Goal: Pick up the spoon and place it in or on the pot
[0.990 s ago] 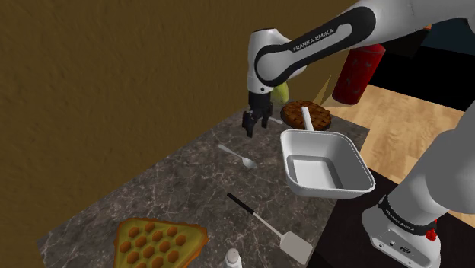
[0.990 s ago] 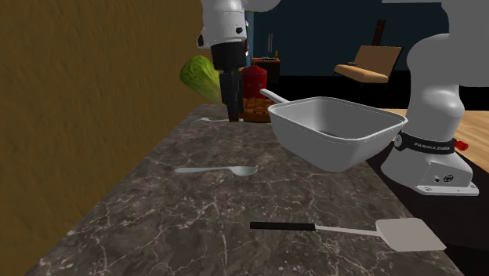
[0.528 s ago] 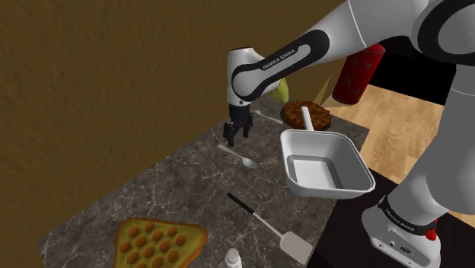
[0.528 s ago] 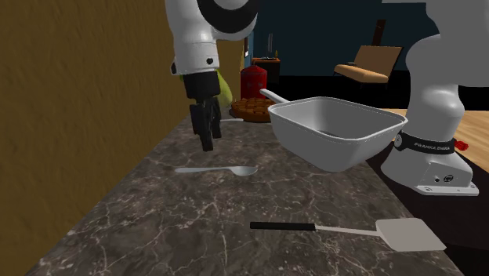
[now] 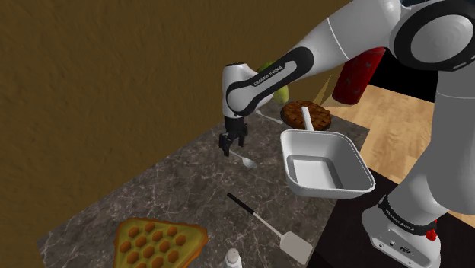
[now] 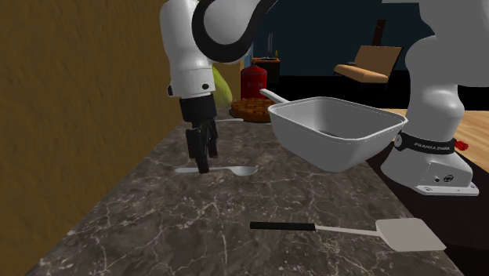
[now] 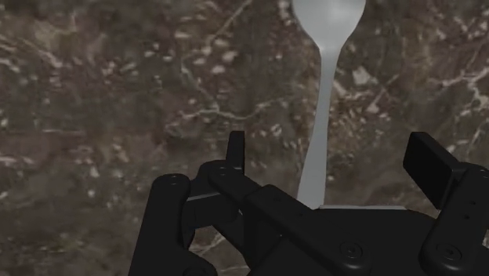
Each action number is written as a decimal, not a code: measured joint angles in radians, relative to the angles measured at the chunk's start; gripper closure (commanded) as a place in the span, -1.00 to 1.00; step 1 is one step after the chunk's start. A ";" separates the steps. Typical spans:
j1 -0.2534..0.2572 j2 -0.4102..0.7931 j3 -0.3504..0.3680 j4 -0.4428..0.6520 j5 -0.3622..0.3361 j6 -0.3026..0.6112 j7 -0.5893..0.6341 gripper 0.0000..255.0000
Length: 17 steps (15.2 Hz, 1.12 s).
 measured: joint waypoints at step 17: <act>0.001 0.009 -0.001 -0.006 -0.001 0.019 -0.001 1.00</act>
